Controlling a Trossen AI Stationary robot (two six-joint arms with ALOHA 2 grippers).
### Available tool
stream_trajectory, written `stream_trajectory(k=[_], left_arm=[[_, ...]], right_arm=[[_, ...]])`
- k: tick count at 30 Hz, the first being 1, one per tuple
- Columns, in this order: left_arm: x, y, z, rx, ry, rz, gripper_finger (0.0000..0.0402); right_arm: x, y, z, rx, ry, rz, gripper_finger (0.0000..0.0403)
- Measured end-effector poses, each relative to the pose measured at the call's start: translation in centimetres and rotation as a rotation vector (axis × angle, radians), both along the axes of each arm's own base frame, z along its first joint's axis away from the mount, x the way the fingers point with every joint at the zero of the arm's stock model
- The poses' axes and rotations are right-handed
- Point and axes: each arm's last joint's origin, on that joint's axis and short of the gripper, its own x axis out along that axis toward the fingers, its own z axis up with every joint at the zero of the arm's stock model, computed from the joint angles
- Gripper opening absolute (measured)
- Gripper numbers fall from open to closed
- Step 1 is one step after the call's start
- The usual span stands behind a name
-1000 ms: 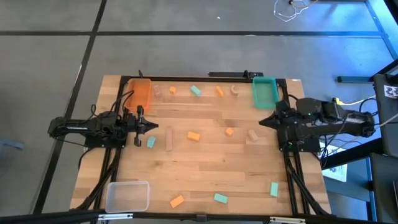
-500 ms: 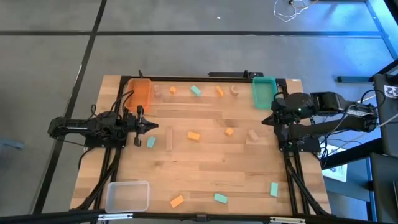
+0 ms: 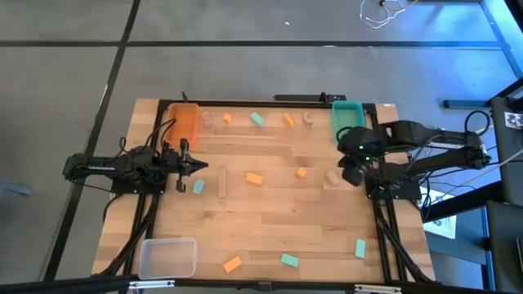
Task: Sort & place blocks by color
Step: Put the brown block into the blue bin
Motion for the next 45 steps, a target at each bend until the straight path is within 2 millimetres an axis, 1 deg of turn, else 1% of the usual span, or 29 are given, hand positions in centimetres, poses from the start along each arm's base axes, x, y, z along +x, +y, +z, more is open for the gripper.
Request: stream_trajectory(k=[5, 11, 14, 16, 20, 26, 30, 33, 40, 45], left_arm=[[0.0, 0.0, 0.0, 0.000, 0.000, 0.000, 0.0000], [0.0, 0.0, 0.0, 0.000, 0.000, 0.000, 0.0000], [0.0, 0.0, 0.0, 0.000, 0.000, 0.000, 0.0000], [0.0, 0.0, 0.0, 0.000, 0.000, 0.000, 0.0000], [0.0, 0.1, 0.0, 0.010, -0.001, 0.021, 0.0000], [-0.1, 0.1, 0.4, 0.023, -0.009, 0.040, 0.0000], [-0.2, 0.1, 1.4, 0.016, 0.009, 0.052, 0.0000], [-0.4, 0.2, 2.7, -0.003, 0.075, 0.074, 0.0000], [-0.3, 0.4, 6.1, 0.005, 0.232, 0.128, 0.0000], [0.4, 0.4, 8.7, -0.017, 0.242, 0.144, 0.0000]], right_arm=[[1.3, -0.4, -0.8, 0.122, 0.057, -0.076, 0.0038], [2.0, -0.9, -1.4, 0.218, 0.097, -0.173, 0.0007], [2.3, -1.2, -1.7, 0.244, 0.114, -0.187, 0.0005], [2.5, -1.4, -1.8, 0.247, 0.122, -0.190, 0.0014], [2.8, -1.6, -2.2, 0.231, 0.137, -0.158, 0.0049], [3.5, -2.1, -2.9, 0.161, 0.181, -0.209, 0.0104], [4.3, -2.4, -3.6, 0.131, 0.226, -0.332, 0.0127], [4.8, -2.6, -4.4, 0.154, 0.281, -0.406, 0.0136], [5.3, -2.9, -6.3, 0.180, 0.453, -0.524, 0.0139], [5.7, -3.4, -8.3, 0.177, 0.542, -0.538, 0.0139]])
